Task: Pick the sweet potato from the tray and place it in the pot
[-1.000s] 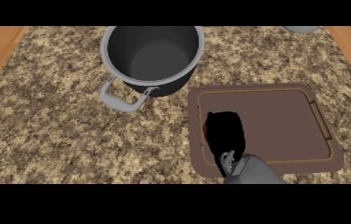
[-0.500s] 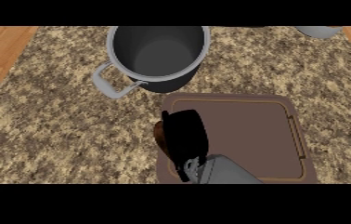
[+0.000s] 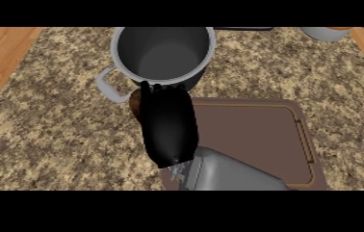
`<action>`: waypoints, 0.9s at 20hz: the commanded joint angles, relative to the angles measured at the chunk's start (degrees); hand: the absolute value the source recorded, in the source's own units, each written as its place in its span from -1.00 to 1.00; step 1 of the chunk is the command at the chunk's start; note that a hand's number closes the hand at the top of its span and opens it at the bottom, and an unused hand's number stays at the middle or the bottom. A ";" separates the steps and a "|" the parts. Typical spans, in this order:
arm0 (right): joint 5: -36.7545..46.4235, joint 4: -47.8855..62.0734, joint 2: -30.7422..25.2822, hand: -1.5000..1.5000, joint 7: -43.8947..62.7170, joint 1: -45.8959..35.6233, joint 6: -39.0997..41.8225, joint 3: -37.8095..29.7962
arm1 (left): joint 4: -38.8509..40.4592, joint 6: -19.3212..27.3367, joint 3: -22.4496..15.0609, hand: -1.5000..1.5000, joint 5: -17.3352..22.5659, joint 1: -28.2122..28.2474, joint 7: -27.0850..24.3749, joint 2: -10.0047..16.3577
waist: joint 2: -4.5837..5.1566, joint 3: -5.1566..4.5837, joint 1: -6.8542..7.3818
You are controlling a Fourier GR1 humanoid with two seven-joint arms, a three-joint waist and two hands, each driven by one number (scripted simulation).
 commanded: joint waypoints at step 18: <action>-1.61 10.71 0.30 1.00 4.99 -18.59 -19.95 -13.27 | -7.46 -1.33 -2.23 0.00 1.34 -14.09 -3.67 -7.74 | 1.51 -0.29 -2.22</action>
